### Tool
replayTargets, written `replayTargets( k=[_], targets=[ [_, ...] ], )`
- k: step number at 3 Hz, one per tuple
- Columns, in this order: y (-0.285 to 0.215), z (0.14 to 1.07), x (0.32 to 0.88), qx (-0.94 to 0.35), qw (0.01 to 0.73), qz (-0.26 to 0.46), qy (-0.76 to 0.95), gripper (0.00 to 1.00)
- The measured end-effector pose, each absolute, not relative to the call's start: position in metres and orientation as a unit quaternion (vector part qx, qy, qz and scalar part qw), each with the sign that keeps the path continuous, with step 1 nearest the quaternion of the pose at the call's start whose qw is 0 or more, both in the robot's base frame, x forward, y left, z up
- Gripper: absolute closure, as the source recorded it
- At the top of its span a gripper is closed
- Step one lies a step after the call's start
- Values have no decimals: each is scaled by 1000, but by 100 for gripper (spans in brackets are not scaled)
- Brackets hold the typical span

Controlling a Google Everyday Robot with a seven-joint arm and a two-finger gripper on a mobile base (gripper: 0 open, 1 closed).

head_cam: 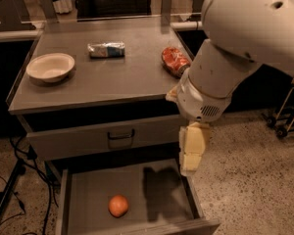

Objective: Pick orange from middle drawer and place on counter

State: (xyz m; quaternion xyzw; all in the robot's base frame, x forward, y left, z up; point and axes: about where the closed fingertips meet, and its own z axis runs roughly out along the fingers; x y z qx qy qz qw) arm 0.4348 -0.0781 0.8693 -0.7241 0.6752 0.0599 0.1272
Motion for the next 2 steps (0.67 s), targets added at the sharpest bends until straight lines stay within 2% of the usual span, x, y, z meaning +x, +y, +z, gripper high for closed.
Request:
replayTargets(
  k=[2],
  targets=[
    [-74, 858, 431, -720, 125, 70, 679, 0]
  ],
)
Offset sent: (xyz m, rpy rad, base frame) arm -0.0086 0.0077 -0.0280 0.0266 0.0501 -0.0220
